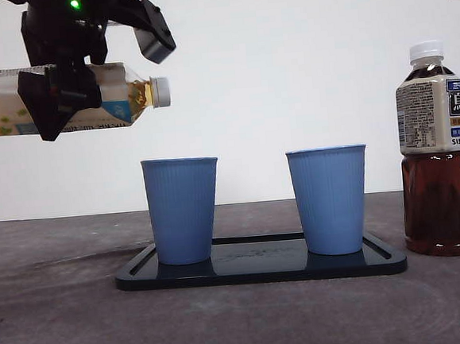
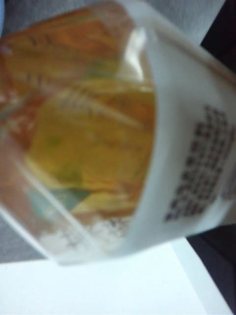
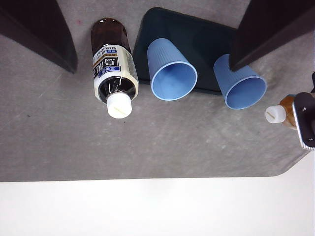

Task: Pour the drink into the cup

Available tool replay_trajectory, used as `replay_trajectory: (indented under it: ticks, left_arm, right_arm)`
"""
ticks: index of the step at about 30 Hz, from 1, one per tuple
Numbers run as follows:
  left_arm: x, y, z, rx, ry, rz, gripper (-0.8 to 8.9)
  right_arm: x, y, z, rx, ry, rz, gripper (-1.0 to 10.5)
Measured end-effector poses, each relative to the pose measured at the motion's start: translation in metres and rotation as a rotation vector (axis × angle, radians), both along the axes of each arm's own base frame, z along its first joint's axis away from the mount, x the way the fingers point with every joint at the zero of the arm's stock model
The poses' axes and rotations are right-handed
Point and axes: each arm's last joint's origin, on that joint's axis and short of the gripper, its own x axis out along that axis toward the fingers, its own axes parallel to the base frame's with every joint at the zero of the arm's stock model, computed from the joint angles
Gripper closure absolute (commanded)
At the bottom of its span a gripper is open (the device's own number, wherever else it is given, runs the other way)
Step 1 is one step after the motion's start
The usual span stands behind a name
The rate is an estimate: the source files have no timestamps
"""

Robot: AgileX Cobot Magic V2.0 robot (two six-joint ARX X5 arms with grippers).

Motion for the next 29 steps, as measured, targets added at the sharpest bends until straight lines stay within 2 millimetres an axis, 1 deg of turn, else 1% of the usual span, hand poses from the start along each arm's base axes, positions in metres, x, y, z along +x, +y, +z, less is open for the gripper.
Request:
replay_trajectory:
  ticks: [4,20,29]
  left_arm:
    - [0.0001,-0.0022,-0.0019,0.046,-0.021,-0.001,5.34]
    - [0.001,-0.003,-0.0042,0.055,-0.015,-0.001,5.34]
    - [0.0006,-0.0037,-0.0041,-0.02,-0.074,0.062,5.34]
  right_arm:
    - [0.0,0.0,0.0,0.0,0.0,0.0,4.6]
    - [0.0,0.0,0.0,0.0,0.0,0.0,4.6]
    - [-0.0001,0.0,-0.0002,-0.001,0.002,0.0,4.6]
